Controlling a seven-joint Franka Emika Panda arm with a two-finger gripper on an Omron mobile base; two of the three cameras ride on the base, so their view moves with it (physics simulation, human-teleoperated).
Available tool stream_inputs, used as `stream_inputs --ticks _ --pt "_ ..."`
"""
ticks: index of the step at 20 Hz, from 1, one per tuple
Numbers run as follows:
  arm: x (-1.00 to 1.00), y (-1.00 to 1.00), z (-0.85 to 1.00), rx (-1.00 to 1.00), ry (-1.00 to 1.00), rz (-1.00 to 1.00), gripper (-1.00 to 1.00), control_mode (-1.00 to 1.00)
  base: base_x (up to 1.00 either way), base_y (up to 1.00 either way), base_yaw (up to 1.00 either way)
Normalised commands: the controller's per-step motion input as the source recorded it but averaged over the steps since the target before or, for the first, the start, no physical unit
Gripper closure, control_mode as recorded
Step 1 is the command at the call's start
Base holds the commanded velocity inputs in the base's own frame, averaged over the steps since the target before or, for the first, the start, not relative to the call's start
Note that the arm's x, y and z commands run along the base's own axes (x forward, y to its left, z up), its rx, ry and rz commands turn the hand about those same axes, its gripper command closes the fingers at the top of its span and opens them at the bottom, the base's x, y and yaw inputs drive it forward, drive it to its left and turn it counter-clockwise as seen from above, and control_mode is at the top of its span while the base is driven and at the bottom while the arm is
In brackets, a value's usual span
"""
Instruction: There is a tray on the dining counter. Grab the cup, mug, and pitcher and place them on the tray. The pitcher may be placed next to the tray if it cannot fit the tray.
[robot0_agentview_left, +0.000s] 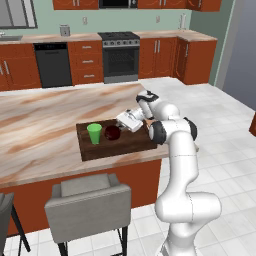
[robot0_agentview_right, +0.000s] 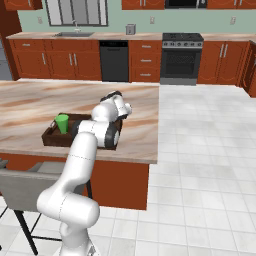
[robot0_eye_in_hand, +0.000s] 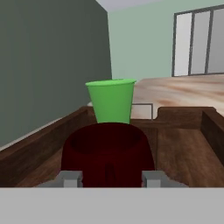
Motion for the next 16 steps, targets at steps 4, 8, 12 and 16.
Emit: stream_inputs --ticks 4,8,12,16 --pt "0.00 0.00 0.00 0.00 0.00 0.00 -1.00 -1.00 0.00 0.00 0.00" --pt "0.00 0.00 0.00 0.00 0.00 0.00 -1.00 -1.00 0.00 0.00 0.00" --pt "0.00 0.00 0.00 0.00 0.00 0.00 -1.00 -1.00 0.00 0.00 0.00" --pt "0.00 -0.01 0.32 0.00 0.00 0.00 -1.00 -1.00 0.00 0.00 0.00"
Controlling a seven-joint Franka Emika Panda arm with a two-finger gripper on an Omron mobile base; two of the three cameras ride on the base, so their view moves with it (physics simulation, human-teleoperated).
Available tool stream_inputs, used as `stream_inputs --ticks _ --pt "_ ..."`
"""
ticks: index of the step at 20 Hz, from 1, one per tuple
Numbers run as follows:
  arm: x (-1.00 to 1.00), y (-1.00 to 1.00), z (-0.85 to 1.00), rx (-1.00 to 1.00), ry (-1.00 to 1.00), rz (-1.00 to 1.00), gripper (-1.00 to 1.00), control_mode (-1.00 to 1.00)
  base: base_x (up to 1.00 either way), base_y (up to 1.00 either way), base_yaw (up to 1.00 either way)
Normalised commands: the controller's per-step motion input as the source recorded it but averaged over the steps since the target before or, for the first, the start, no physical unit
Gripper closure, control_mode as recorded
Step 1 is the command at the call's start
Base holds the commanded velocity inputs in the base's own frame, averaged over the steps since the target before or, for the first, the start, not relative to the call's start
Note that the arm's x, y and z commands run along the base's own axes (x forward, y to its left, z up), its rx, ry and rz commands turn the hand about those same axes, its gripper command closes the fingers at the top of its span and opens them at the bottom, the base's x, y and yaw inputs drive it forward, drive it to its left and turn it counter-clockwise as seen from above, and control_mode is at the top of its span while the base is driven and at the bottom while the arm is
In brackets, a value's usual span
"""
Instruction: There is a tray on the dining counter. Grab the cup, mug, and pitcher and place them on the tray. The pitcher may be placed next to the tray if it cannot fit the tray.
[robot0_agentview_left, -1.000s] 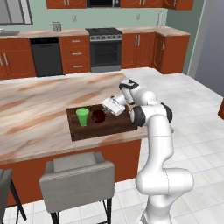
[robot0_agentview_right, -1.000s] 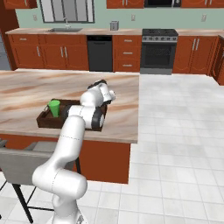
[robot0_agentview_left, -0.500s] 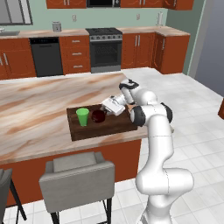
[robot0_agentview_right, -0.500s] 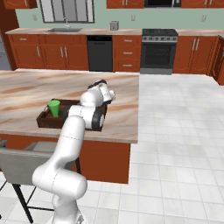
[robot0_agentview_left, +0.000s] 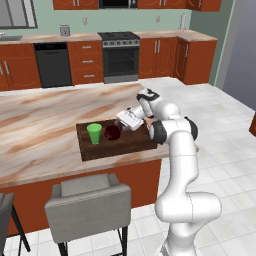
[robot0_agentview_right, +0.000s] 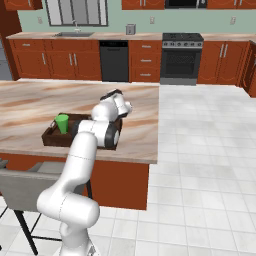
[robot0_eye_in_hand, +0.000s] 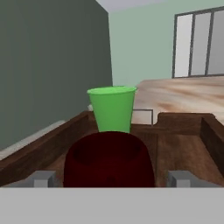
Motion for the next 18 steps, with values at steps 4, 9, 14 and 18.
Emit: stream_inputs --ticks 4,9,14,18 --pt "-0.09 0.00 0.70 -0.03 0.00 -0.02 -1.00 -1.00 0.00 0.00 0.00" --pt "-0.48 0.00 0.79 -0.09 0.00 -0.13 -1.00 -1.00 0.00 0.00 0.00" --pt "-0.93 -0.06 0.66 -0.13 0.00 -0.24 -1.00 -1.00 0.00 0.00 0.00" --pt "-1.00 -0.09 0.44 -0.13 0.00 -0.37 -1.00 -1.00 0.00 0.00 0.00"
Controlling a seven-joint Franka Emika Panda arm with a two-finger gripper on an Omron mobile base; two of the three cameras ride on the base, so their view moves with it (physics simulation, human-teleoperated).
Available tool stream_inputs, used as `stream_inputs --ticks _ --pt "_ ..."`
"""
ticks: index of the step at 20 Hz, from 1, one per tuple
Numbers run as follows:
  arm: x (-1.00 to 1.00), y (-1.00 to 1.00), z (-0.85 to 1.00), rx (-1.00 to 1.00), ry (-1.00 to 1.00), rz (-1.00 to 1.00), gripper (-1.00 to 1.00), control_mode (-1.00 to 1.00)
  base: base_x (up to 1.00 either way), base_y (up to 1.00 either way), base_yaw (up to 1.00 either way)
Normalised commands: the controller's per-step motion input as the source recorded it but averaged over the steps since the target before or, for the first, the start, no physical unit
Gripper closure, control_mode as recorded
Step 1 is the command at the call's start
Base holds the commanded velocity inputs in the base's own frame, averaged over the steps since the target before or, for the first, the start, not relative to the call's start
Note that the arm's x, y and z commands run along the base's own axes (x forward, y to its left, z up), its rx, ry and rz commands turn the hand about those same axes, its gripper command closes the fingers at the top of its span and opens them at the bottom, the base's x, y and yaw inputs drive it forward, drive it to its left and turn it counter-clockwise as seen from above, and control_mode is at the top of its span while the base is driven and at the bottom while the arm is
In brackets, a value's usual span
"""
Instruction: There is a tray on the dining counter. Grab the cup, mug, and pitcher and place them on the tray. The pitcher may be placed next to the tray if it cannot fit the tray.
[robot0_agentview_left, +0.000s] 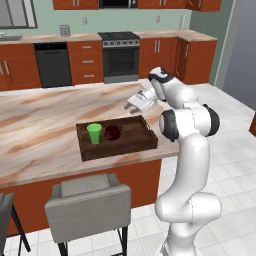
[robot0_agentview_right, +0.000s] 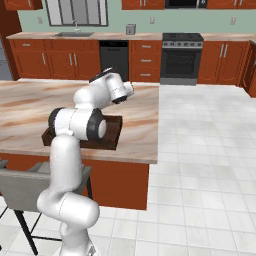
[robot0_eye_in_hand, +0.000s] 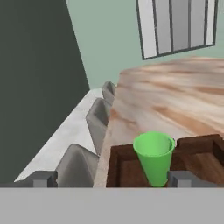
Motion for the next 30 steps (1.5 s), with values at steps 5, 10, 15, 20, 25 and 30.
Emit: stream_inputs --ticks 5,10,15,20,25,30 --pt "-1.00 -0.07 0.38 -0.09 0.00 -0.49 -1.00 -1.00 0.00 0.00 0.00" --pt "-1.00 -0.09 0.39 -0.06 0.02 -0.54 -1.00 -1.00 0.00 0.00 0.00" --pt "-0.87 -0.10 0.59 -0.06 0.12 -0.53 -1.00 -1.00 0.00 0.00 0.00" --pt "-0.70 -0.07 0.74 -0.04 0.21 -0.51 -1.00 -1.00 0.00 0.00 0.00" --pt "-0.71 -0.09 0.71 -0.07 0.26 -0.42 -1.00 -1.00 0.00 0.00 0.00" --pt "-0.76 -0.05 0.59 -0.08 0.30 -0.37 -1.00 -1.00 0.00 0.00 0.00"
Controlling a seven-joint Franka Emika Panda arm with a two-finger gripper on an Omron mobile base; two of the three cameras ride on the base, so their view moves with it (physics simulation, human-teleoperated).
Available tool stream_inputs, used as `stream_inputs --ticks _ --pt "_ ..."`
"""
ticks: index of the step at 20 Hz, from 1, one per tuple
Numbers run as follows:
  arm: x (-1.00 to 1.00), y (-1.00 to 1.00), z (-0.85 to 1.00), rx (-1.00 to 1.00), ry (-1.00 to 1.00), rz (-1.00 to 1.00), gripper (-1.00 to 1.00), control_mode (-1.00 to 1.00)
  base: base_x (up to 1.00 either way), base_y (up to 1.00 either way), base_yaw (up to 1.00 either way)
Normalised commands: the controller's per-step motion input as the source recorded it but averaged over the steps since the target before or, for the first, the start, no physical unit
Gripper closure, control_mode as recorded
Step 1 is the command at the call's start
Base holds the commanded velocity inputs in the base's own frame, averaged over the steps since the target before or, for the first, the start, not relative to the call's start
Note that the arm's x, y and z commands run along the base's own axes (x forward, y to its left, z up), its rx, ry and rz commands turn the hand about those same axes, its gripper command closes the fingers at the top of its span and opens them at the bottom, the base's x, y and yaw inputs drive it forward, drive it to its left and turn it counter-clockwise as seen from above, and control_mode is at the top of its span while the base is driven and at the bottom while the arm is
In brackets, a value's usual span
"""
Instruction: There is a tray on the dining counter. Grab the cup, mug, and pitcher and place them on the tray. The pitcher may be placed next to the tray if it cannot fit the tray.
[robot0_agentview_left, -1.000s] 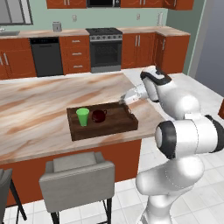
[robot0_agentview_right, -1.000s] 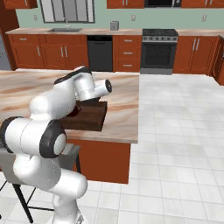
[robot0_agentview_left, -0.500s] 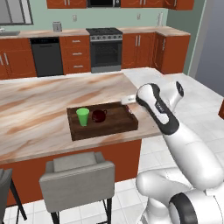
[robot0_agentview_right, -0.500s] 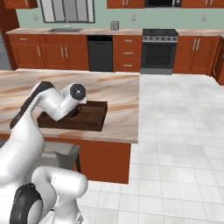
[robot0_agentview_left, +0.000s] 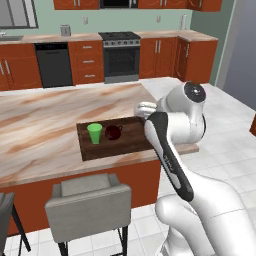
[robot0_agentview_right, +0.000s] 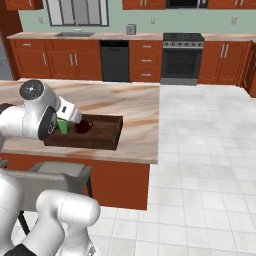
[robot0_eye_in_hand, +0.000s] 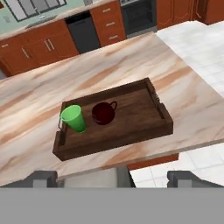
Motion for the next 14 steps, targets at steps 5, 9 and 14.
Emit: stream_inputs --ticks 5,9,14 --pt "-0.77 -0.18 0.39 -0.14 0.26 -0.27 -1.00 -1.00 0.00 0.00 0.00" --pt "-0.33 -0.18 0.32 -0.19 0.10 -0.02 -1.00 -1.00 0.00 0.00 0.00" --pt "-0.08 -0.03 0.06 -0.10 0.00 0.17 -1.00 -1.00 0.00 0.00 0.00"
